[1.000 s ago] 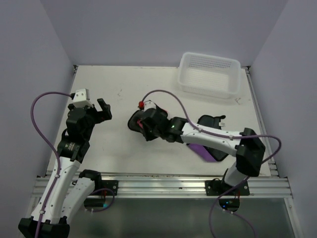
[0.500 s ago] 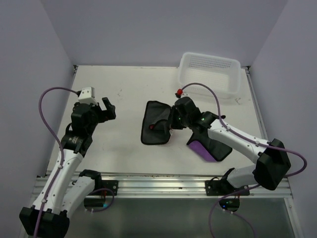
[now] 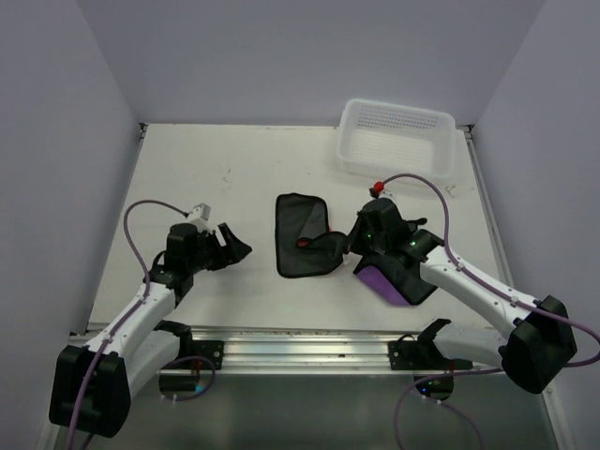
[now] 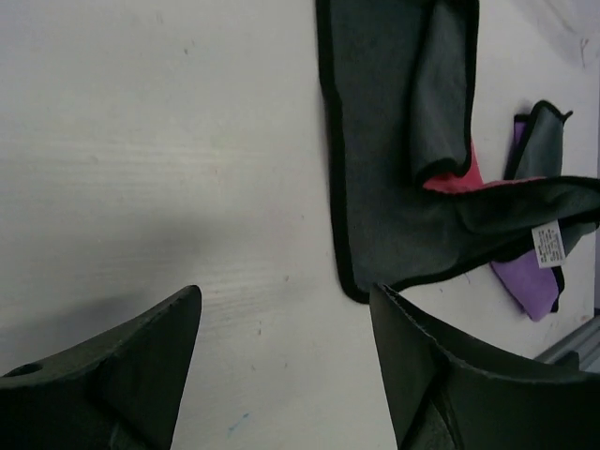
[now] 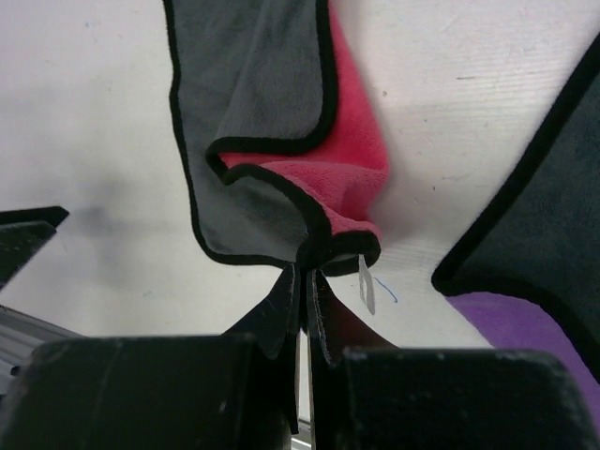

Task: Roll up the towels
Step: Flatten the towel

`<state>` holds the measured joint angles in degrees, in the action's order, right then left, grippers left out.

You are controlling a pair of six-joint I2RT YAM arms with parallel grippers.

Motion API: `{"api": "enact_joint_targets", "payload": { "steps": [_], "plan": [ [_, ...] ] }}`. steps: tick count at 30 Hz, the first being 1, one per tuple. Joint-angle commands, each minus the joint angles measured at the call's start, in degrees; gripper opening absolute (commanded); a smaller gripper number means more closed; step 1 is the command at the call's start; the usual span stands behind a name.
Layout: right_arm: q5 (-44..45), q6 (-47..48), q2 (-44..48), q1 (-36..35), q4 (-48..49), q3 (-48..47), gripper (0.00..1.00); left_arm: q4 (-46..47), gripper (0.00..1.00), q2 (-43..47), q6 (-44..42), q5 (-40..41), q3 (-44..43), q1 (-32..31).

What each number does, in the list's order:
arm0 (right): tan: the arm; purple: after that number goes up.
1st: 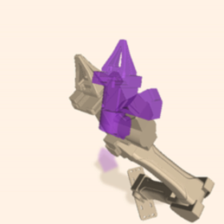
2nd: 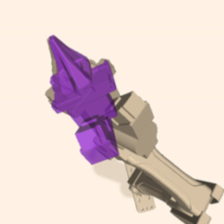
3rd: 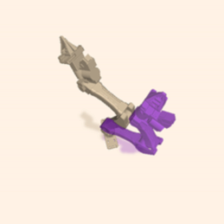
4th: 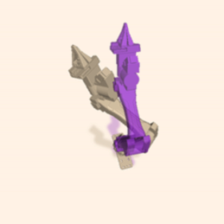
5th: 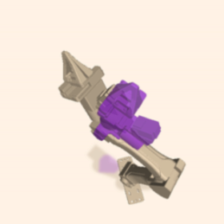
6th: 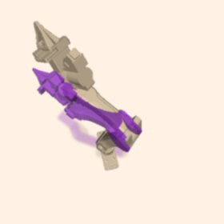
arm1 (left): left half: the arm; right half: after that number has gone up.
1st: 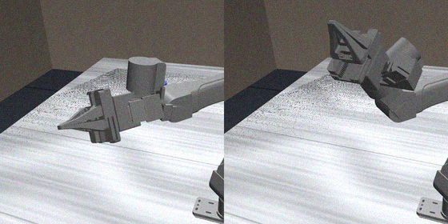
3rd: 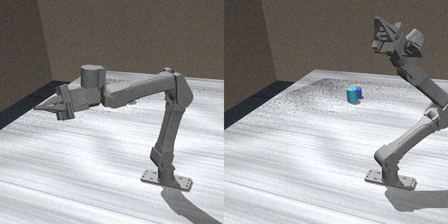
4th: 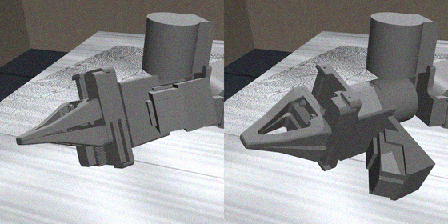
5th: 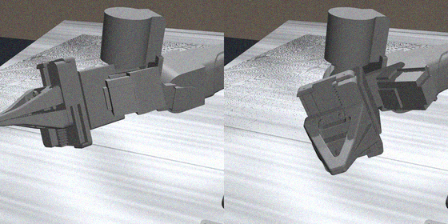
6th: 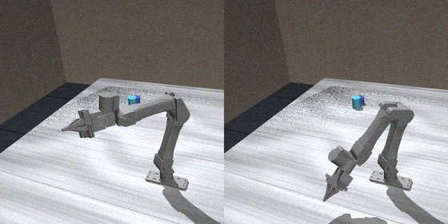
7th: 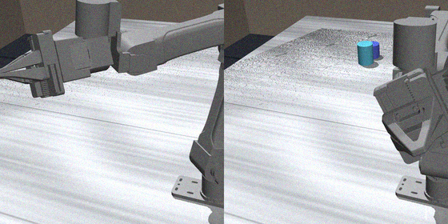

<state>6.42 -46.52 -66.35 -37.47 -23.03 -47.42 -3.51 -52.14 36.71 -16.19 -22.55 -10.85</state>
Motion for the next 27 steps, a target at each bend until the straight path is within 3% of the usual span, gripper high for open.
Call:
{"api": "enact_joint_targets", "payload": {
  "steps": [1, 9, 13, 27],
  "plan": [
    [-0.9, -1.2, 0.5, 0.6, 1.6, 2.0, 0.0, 9.9, 0.76, -0.2, 4.6, -5.4, 3.4, -2.6],
    [-2.4, -2.9, 0.6, 0.8, 5.4, 6.2, 0.0, 12.4, 0.69, -6.5, 5.4, -1.0, 3.2, -14.1],
    [-1.8, -2.8, 1.1, 1.0, 5.4, 7.1, 0.0, 11.4, 0.63, -11.7, 4.1, 5.2, 0.8, -19.7],
    [-0.6, -2.2, 3.6, 0.9, 5.9, 10.0, 0.0, -1.0, 0.58, -29.1, 2.7, 22.5, -14.3, -31.8]
  ]
}}
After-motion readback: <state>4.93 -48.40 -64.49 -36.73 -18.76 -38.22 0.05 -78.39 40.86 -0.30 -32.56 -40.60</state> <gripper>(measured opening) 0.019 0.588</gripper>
